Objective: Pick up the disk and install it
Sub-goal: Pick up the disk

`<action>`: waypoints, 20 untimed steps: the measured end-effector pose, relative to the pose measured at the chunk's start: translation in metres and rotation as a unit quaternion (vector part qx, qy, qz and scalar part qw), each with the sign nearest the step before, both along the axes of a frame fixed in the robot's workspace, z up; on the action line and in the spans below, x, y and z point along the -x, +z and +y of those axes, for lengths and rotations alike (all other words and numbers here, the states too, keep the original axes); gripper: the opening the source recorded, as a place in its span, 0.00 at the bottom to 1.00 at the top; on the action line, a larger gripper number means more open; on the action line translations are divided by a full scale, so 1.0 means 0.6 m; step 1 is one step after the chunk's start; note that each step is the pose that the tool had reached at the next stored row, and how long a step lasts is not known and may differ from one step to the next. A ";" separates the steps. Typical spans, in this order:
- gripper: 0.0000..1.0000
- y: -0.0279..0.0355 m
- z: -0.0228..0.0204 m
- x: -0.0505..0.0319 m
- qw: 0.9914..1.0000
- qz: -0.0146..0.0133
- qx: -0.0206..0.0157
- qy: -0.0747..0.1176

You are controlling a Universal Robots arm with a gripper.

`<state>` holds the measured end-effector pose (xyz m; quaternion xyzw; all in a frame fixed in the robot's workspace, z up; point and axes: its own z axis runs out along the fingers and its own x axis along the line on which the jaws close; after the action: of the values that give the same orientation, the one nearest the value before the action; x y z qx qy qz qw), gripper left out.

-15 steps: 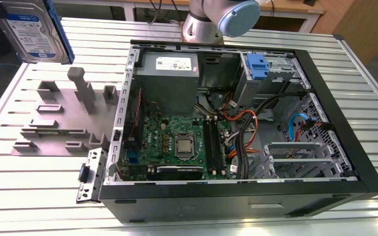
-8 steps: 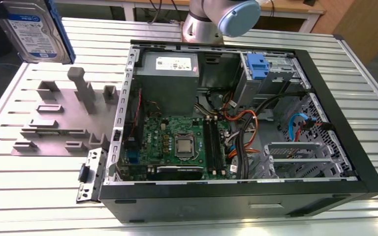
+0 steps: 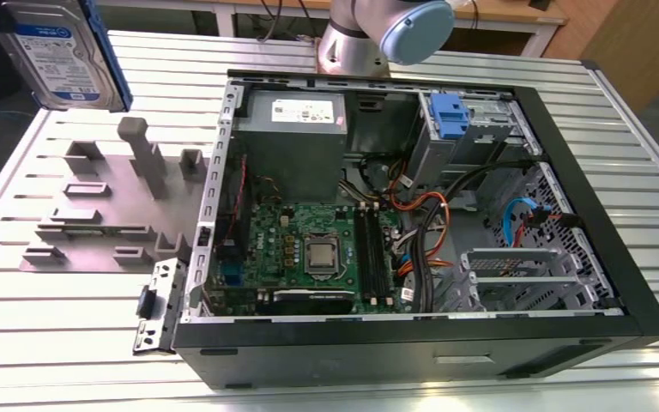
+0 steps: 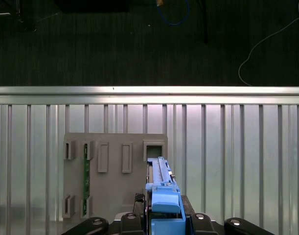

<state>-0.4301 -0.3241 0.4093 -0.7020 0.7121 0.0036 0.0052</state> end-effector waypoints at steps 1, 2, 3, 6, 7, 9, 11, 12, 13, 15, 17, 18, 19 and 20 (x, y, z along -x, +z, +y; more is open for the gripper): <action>0.36 0.000 0.0000 0.000 1.000 0.000 0.000 0.000; 0.36 0.001 0.0000 0.000 1.000 0.000 0.000 0.000; 0.36 0.001 0.0000 0.000 1.000 0.000 0.000 0.000; 0.36 0.003 0.0000 0.000 1.000 0.000 0.000 0.000; 0.36 0.004 0.0000 0.000 1.000 0.000 0.000 0.000; 0.36 0.006 0.0000 0.000 1.000 0.000 0.000 0.000; 0.36 0.007 0.0000 0.000 1.000 0.000 0.000 0.000; 0.36 0.008 0.0000 0.000 1.000 0.000 0.000 0.000; 0.36 0.009 0.0000 0.000 1.000 0.000 0.000 0.000; 0.36 0.010 0.0000 0.000 1.000 0.000 0.000 0.000; 0.36 0.012 0.0000 0.000 1.000 0.000 0.000 0.000; 0.36 0.012 0.0000 0.000 1.000 0.000 0.000 0.000; 0.36 0.014 0.0000 0.000 1.000 0.000 0.000 0.000; 0.36 0.015 0.0000 0.000 1.000 0.000 0.000 0.000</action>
<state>-0.4301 -0.3241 0.4182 -0.7020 0.7121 0.0036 0.0052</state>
